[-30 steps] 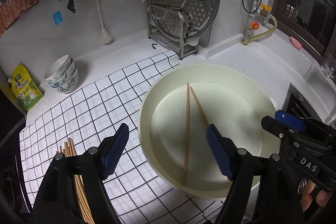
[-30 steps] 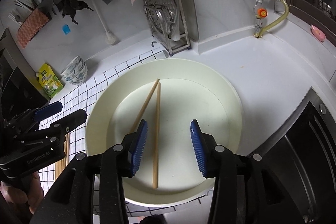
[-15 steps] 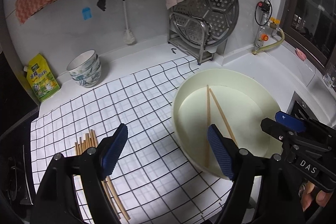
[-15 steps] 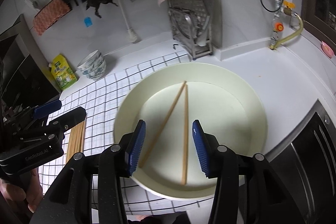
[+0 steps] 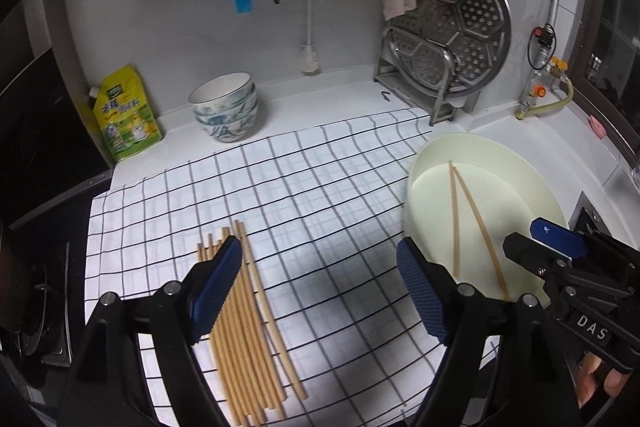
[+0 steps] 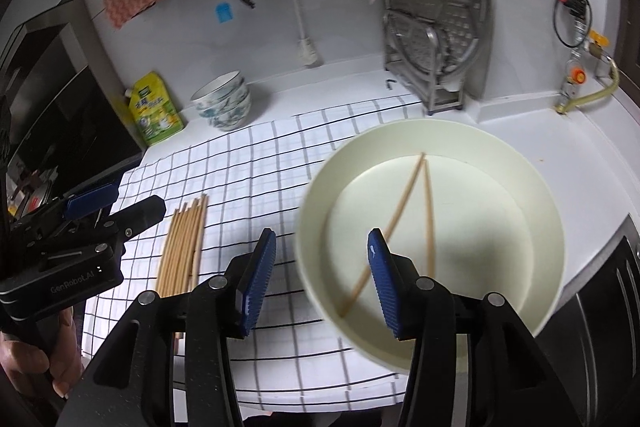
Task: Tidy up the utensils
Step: 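Move both open tools back toward the chopstick bundle, then lower both tools onto the remaining chopsticks on the cloth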
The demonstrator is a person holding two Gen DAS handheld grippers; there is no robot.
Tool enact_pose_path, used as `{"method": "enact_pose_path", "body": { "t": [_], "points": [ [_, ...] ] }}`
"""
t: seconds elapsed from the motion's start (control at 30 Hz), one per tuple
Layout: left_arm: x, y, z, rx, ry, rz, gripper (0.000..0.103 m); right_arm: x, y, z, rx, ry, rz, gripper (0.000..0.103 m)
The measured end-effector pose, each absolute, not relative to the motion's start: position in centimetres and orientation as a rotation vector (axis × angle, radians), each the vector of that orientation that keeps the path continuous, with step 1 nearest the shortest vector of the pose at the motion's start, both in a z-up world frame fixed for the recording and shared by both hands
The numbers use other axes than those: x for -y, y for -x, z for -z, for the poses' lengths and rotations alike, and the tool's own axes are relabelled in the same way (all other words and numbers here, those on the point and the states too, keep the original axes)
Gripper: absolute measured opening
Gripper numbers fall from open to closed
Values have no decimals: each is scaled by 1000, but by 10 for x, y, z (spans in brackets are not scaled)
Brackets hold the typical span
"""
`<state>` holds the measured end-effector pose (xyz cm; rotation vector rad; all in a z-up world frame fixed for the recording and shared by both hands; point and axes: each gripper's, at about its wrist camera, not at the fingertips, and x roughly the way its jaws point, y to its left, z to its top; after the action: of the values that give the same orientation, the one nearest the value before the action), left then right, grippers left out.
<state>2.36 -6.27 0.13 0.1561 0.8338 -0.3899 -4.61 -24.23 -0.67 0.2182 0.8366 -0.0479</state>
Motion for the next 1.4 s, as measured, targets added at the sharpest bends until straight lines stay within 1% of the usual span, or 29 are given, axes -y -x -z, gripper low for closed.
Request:
{"method": "enact_pose_path", "body": {
  "t": [0.37, 0.5, 0.67, 1.4],
  "points": [
    [3, -34, 12, -867, -125, 314, 78, 185, 26, 21, -880, -179, -18, 49],
    [-17, -40, 17, -875, -111, 290, 80, 166, 21, 27, -893, -162, -40, 52],
    [-39, -46, 23, -886, -101, 267, 81, 147, 13, 31, -906, -149, -58, 52],
    [-111, -66, 67, -961, -76, 179, 82, 81, -24, 73, -999, -122, -112, 53]
  ]
}}
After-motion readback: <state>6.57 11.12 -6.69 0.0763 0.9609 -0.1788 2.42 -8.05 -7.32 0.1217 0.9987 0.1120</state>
